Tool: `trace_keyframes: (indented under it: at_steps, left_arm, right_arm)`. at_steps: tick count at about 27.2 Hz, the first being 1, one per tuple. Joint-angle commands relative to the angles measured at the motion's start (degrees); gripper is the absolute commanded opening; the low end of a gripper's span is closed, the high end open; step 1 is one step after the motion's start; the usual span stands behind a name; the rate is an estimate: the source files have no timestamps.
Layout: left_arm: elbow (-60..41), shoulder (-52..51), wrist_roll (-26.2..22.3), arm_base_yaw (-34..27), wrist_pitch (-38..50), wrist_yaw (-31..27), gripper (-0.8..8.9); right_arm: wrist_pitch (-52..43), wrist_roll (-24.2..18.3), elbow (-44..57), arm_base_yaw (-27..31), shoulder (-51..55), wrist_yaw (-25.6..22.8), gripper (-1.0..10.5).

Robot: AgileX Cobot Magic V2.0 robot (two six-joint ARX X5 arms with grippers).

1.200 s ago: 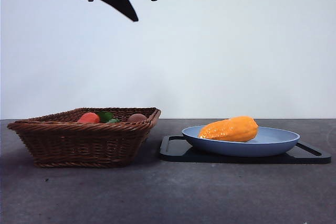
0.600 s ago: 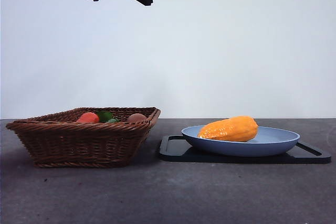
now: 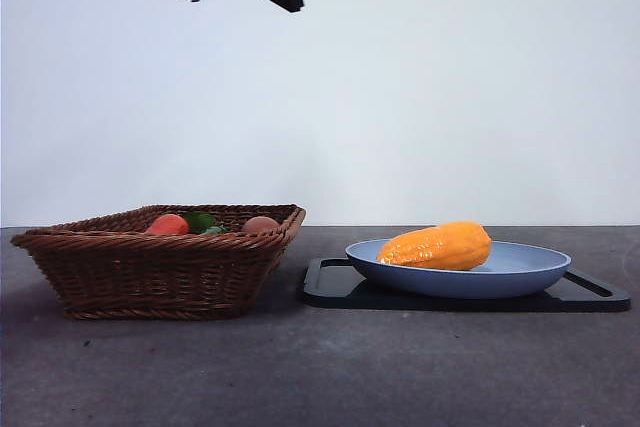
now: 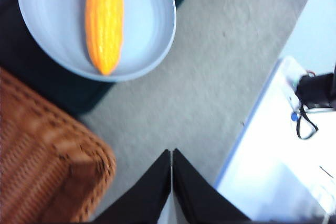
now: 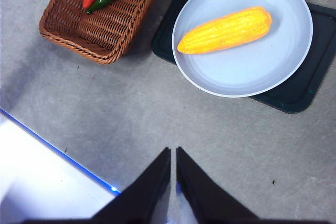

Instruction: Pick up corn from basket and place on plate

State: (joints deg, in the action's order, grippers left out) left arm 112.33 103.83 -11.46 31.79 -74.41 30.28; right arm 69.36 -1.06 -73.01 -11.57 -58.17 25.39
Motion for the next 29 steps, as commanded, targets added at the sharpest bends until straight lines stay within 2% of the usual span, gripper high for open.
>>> trace_keyframes:
  at_steps: [1, 5, 9, 12, 17, 21, 29]
  left_arm:
    - [1.6, 0.3, -0.9, 0.7, 4.3, 0.4, 0.08]
    - [1.6, -0.3, -0.9, -0.4, 8.8, -0.1, 0.08]
    - [1.6, -2.3, -5.1, -1.6, 11.3, -0.3, 0.08]
    - [1.6, -4.6, -8.7, -2.6, 16.8, -0.3, 0.08]
    - [-1.2, -10.6, -9.1, -6.5, 25.8, -0.3, 0.08]
    - [-8.9, -18.0, -8.5, -11.5, 32.0, -0.3, 0.08]
    - [-33.0, -38.9, -6.9, -25.0, 42.6, -0.3, 0.08]
  right_arm:
    - [-0.5, 0.6, -0.9, -0.2, -0.5, 0.0, 0.0]
    - [-0.6, 0.6, -0.9, -0.1, -0.5, 0.0, 0.0]
    - [-0.7, 0.6, -0.9, -0.1, -0.5, 0.0, 0.0]
    - [-0.8, 0.6, -0.9, -0.1, -0.4, 0.0, 0.0]
    - [-0.8, 0.6, -0.9, -0.1, -0.5, 0.0, 0.0]
    - [-0.8, 0.6, -0.9, -0.1, -0.5, 0.0, 0.0]
    - [-0.8, 0.6, -0.9, -0.1, -0.5, 0.0, 0.0]
